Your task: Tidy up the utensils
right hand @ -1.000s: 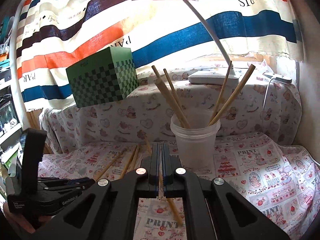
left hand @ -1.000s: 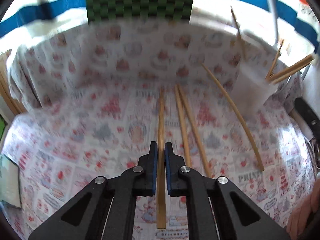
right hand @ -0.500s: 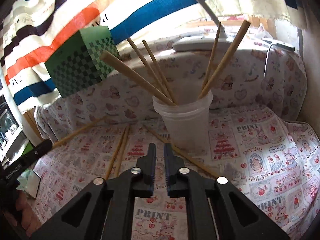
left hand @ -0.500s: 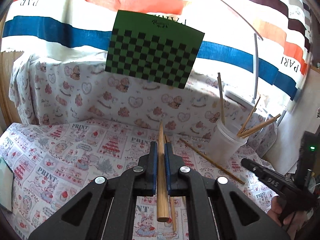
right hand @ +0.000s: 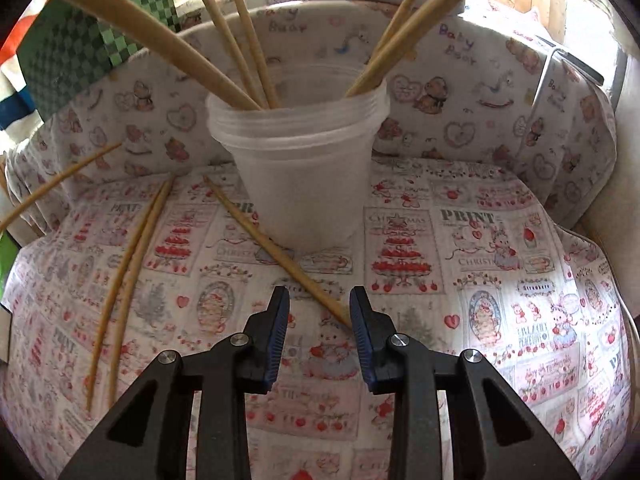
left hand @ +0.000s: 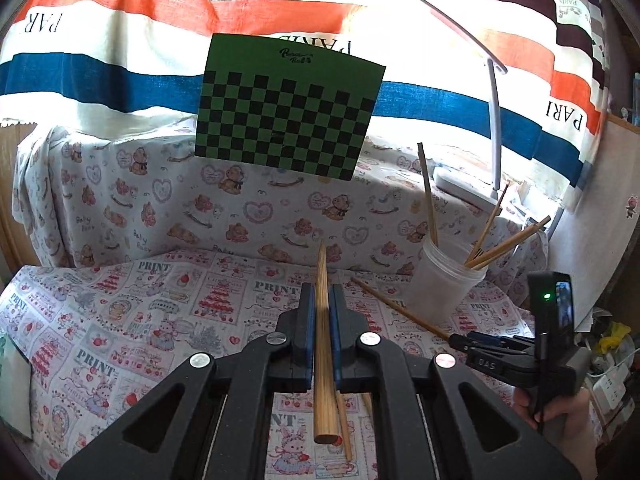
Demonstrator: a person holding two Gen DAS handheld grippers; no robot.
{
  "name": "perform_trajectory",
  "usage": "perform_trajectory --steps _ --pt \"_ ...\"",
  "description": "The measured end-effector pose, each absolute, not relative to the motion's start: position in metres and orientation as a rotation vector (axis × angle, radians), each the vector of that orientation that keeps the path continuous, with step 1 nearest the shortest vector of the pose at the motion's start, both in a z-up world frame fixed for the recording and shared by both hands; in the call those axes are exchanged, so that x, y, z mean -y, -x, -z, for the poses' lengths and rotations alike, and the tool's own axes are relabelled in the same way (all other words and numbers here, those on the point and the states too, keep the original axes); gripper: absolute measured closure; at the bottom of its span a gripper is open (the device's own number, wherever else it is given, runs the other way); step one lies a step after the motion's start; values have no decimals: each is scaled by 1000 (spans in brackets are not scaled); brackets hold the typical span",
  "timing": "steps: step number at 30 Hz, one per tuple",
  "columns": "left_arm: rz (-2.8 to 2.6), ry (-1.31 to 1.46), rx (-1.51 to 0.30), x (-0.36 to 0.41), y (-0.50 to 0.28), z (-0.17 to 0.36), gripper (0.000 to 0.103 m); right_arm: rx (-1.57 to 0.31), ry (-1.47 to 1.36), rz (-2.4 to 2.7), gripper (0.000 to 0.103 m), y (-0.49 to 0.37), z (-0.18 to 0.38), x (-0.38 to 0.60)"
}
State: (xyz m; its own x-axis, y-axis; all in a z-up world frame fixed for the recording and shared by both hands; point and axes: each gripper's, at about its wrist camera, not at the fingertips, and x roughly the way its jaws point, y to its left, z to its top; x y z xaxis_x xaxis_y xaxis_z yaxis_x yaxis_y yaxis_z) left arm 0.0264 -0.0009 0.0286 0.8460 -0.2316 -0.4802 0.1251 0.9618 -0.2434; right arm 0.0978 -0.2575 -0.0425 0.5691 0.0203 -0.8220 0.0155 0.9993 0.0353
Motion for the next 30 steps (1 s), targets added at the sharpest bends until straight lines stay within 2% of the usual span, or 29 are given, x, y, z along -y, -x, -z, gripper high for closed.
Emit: perform_trajectory --steps 6,9,14,15,16,20,23,30 --pt "201 233 -554 -3 -30 -27 97 -1005 -28 -28 70 -104 49 260" --pt "202 240 -557 -4 -31 -26 97 -1008 3 -46 79 -102 49 254" --pt "198 238 -567 -5 -32 -26 97 -1009 104 -105 81 -93 47 230" --pt "197 238 -569 -5 -32 -25 97 -1005 124 -106 84 -91 46 226" --pt "196 239 -571 -6 -33 -25 97 -1002 132 -110 91 -90 46 224" --pt "194 243 -571 -8 -33 -25 97 -977 88 -133 92 -79 40 218" --pt "199 229 -569 -7 -32 -26 97 -876 39 -189 94 -65 18 219" --pt "207 195 -590 1 -35 -22 97 -494 -94 -169 96 -21 -36 233"
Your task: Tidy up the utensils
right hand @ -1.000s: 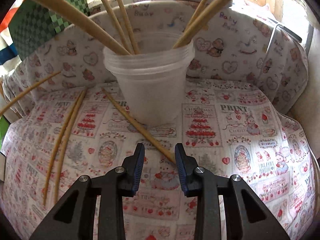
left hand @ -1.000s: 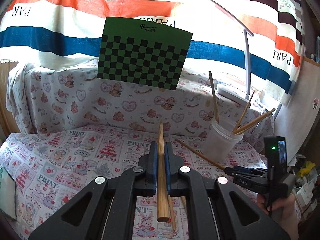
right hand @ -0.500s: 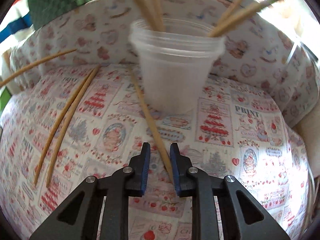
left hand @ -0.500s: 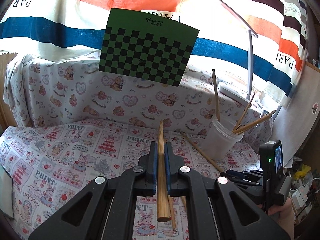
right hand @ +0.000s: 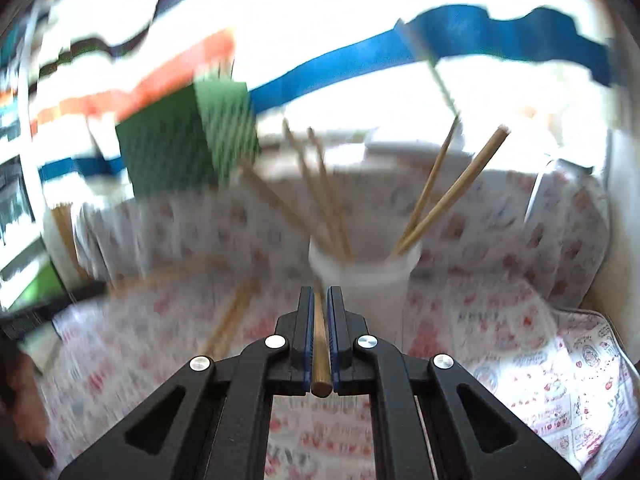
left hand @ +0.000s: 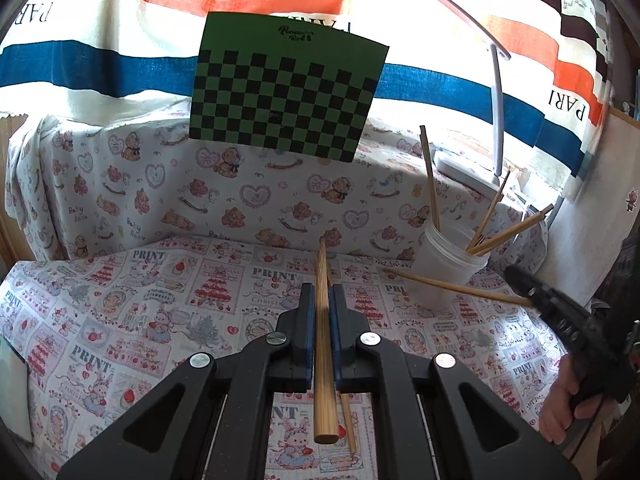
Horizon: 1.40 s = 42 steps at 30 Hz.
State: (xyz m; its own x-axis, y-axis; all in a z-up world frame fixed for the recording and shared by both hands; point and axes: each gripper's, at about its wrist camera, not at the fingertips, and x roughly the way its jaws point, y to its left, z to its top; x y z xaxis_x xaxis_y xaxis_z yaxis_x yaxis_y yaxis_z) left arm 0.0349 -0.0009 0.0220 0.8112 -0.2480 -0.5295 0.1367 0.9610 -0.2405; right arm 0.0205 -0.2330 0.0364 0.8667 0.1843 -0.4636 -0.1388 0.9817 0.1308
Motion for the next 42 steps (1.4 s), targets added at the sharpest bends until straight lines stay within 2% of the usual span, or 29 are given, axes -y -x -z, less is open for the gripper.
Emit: perform_trajectory --steps 10,12,15,23,28,32,35,39,42 --pt "202 215 -534 -3 -28 -28 97 -317 -251 -155 96 -10 -67 277" --pt "209 221 -524 -6 -27 -30 103 -305 -265 -171 96 -8 -72 278" --pt "205 224 -524 -7 -27 -30 103 -297 -263 -179 96 -4 -74 278" --pt "168 151 -655 3 -44 -14 102 -330 -210 -219 96 -6 -67 260" --pt "223 144 -811 12 -61 9 89 -273 -219 -212 97 6 -73 261" --pt "225 102 -863 25 -63 21 77 -216 -258 -237 97 18 -85 269" --pt "183 22 -930 37 -65 34 75 -180 -264 -264 101 28 -93 272" --pt "172 20 -1042 40 -74 55 75 -159 -258 -273 101 34 -97 270" --pt "169 1 -1033 42 -73 55 75 -174 -243 -290 101 32 -96 266"
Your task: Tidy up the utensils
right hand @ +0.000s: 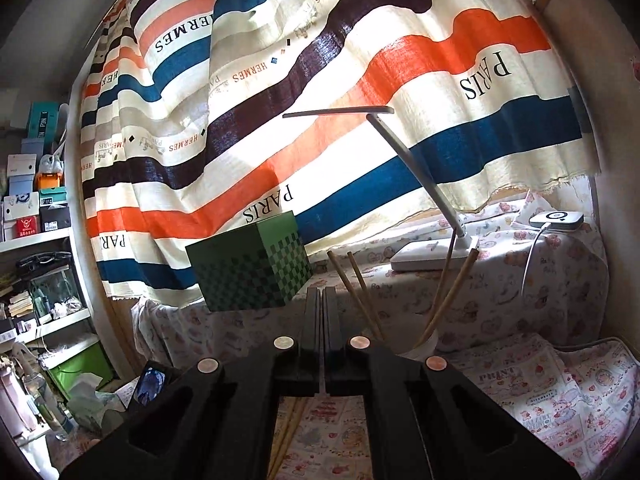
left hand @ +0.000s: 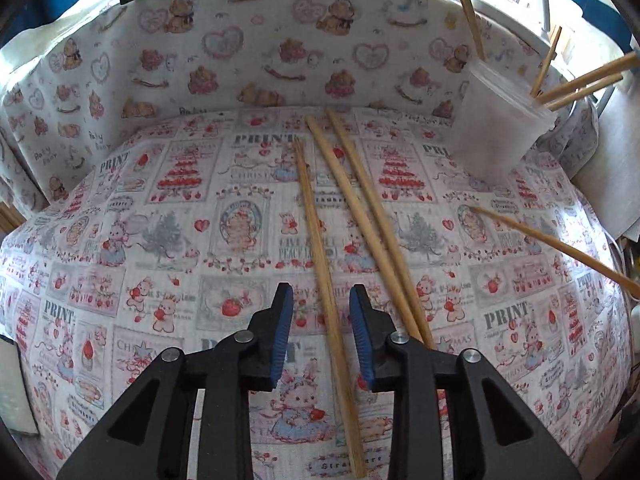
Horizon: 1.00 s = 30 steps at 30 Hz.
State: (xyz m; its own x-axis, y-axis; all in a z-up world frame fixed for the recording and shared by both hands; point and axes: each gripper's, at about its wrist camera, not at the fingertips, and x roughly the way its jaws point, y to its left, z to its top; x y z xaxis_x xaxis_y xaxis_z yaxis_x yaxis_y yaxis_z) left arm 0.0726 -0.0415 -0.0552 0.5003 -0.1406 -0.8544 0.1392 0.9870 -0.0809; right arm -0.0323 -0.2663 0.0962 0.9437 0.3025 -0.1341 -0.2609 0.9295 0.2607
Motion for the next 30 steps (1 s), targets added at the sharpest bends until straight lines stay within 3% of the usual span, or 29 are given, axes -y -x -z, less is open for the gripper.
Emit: perform_trajectory --steps 2,4,5,16,17,19,21,30 --pt "165 -15 -1028 43 -71 56 75 -218 -227 -276 101 24 -91 262" --pt "148 -40 -1021 45 -73 56 85 -301 -228 -311 101 10 -84 259" --pt "137 -51 -1016 46 -74 56 95 -342 -232 -319 101 3 -79 258" --pt "195 115 -917 20 -70 30 97 -681 -235 -236 101 -53 -34 263" --pt "203 117 -897 19 -68 26 97 -702 -246 -238 99 -56 -32 267" --pt "208 114 -850 18 -58 18 97 -759 -236 -237 86 -63 -27 270" --pt "207 102 -803 19 -53 11 97 -792 -202 -213 82 -67 -21 268" --pt "201 89 -868 23 -62 19 97 -1026 110 -148 82 -68 27 256"
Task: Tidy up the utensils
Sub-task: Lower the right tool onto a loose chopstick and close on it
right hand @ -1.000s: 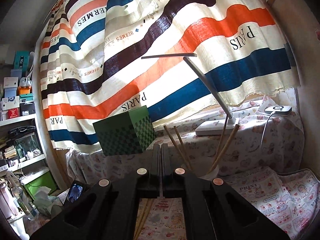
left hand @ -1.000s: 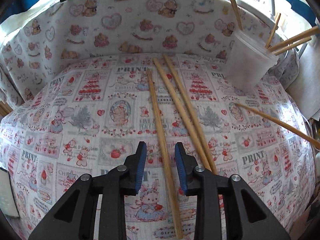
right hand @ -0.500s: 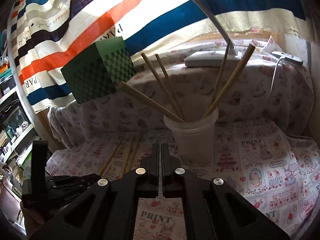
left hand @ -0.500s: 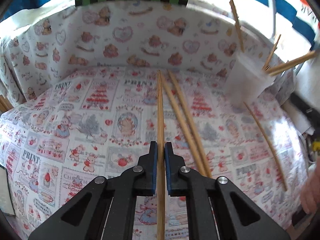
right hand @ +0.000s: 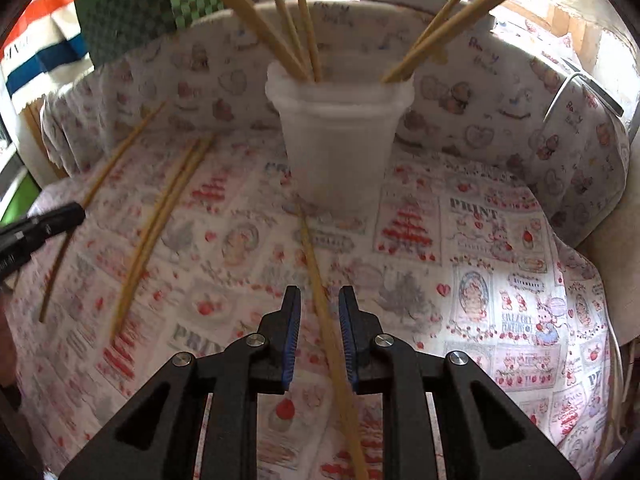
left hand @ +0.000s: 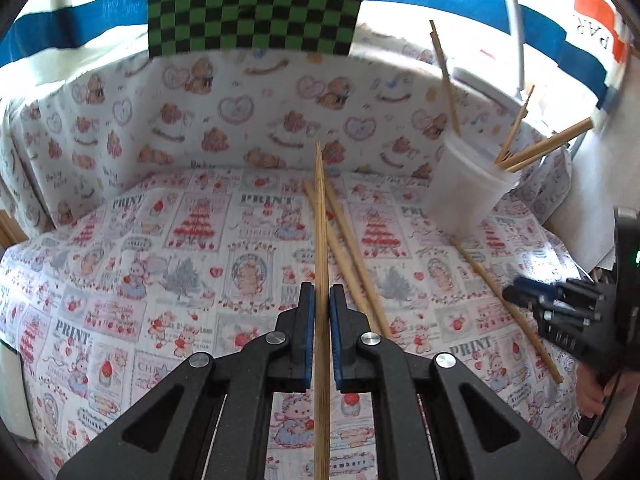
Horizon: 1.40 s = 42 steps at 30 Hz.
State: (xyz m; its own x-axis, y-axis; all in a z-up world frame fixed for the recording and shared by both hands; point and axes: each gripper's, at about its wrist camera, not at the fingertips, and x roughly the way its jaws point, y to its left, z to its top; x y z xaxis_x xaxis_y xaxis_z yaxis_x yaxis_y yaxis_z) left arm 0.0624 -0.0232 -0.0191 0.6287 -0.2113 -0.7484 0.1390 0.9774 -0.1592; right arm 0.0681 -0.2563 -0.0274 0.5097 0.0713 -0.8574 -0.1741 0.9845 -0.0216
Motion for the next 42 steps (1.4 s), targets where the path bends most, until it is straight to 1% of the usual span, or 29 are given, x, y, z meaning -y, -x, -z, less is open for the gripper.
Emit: perform_trajectory --steps 2,6,8,9,13,15,19,25,29,33,36,42 --pt "193 95 -869 22 -62 20 97 -1053 138 -127 82 -64 35 261" --pt "191 97 -842 21 -61 19 97 -1080 97 -160 82 -60 37 270" --pt "203 101 -836 19 -61 19 97 -1082 85 -169 87 -60 37 272" --pt "207 98 -841 20 -61 20 97 -1075 111 -157 93 -60 38 270" --pt "225 76 -934 24 -69 32 97 -1075 125 -157 95 -59 36 266" --pt "209 59 -989 25 -73 40 97 -1062 102 -176 95 -53 30 264" --pt "206 61 -1020 22 -74 45 97 -1052 80 -233 95 -48 18 258" --pt "189 60 -1030 9 -55 45 97 -1136 99 -228 95 -51 25 248" --pt "215 14 -1089 5 -33 53 97 -1170 129 -254 95 -43 30 244" --pt "205 -26 -1071 10 -25 54 96 -1118 145 -247 95 -41 30 233" --pt "208 -25 -1082 14 -35 54 89 -1086 118 -221 95 -54 30 230" --pt "184 -55 -1122 25 -76 54 88 -1083 108 -198 95 -88 28 224"
